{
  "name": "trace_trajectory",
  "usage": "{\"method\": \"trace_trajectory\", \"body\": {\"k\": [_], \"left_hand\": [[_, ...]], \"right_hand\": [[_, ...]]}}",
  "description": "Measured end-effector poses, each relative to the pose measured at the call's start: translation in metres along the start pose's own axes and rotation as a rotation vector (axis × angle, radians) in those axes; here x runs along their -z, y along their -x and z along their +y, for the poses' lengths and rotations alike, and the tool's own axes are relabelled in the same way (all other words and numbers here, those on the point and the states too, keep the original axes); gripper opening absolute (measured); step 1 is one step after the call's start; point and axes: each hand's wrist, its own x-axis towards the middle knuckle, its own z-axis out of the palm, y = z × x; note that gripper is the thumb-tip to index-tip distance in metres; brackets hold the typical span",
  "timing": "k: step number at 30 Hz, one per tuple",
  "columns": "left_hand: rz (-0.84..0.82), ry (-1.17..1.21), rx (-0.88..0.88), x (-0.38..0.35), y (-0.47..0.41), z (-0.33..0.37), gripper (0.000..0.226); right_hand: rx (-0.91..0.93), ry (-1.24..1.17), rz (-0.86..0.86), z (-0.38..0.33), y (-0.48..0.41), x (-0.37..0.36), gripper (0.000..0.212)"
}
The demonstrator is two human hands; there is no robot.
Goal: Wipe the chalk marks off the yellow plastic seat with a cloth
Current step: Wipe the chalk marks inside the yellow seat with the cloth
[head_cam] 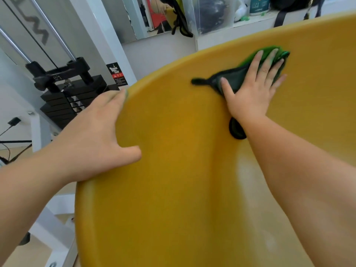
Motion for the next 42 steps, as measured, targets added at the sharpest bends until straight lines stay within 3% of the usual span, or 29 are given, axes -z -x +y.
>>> {"method": "trace_trajectory", "body": {"k": [2,3,7,9,12,15,18,22,23,27,29,32,34,37,40,42], "left_hand": [[0.011,0.016,-0.005,0.0,-0.001,0.001,0.123],[0.016,0.032,-0.004,0.0,0.0,0.0,0.121],[0.061,0.125,-0.057,-0.003,0.001,-0.003,0.108],[0.076,0.158,-0.075,-0.003,0.001,-0.005,0.105],[0.044,0.145,-0.028,-0.003,0.001,-0.008,0.107],[0.015,0.114,-0.005,-0.002,0.002,-0.007,0.108],[0.02,0.092,0.002,-0.003,0.001,-0.004,0.108],[0.022,0.052,0.025,-0.001,0.001,-0.001,0.11],[0.018,0.04,0.033,-0.001,0.002,0.0,0.11],[0.013,0.01,0.07,-0.003,0.004,-0.003,0.104],[0.031,0.002,0.085,-0.005,0.004,-0.003,0.102],[0.075,-0.059,0.088,-0.01,0.001,-0.004,0.098],[0.084,-0.063,0.095,-0.014,0.0,-0.01,0.098],[0.102,-0.07,0.098,-0.018,-0.001,-0.013,0.098],[0.13,-0.073,0.107,-0.022,0.003,-0.01,0.1],[0.131,-0.021,0.112,-0.021,0.005,-0.008,0.096]], "right_hand": [[-0.106,-0.096,0.038,-0.035,0.006,-0.002,0.102],[-0.067,-0.13,0.03,-0.06,0.016,-0.005,0.098],[0.465,-0.458,-0.034,-0.153,0.089,-0.007,0.078],[0.687,-0.578,-0.158,-0.156,0.13,-0.004,0.073],[0.894,-0.303,-0.242,-0.081,0.139,-0.024,0.073],[0.669,0.137,-0.245,0.032,0.094,-0.037,0.077],[0.339,0.273,-0.256,0.11,0.063,-0.014,0.082],[-0.046,0.106,-0.311,0.057,0.099,-0.013,0.093],[-0.004,0.038,-0.356,0.03,0.124,-0.016,0.092],[0.477,-0.235,-0.715,-0.041,0.219,0.01,0.069],[0.68,-0.292,-0.872,-0.025,0.246,0.04,0.066],[0.86,-0.122,-1.033,0.049,0.25,0.068,0.066],[0.75,0.144,-1.011,0.108,0.221,0.071,0.073],[0.347,0.492,-0.804,0.183,0.159,0.082,0.092],[-0.083,0.467,-0.629,0.21,0.133,0.083,0.098],[-0.153,0.348,-0.64,0.177,0.145,0.065,0.094]]}}
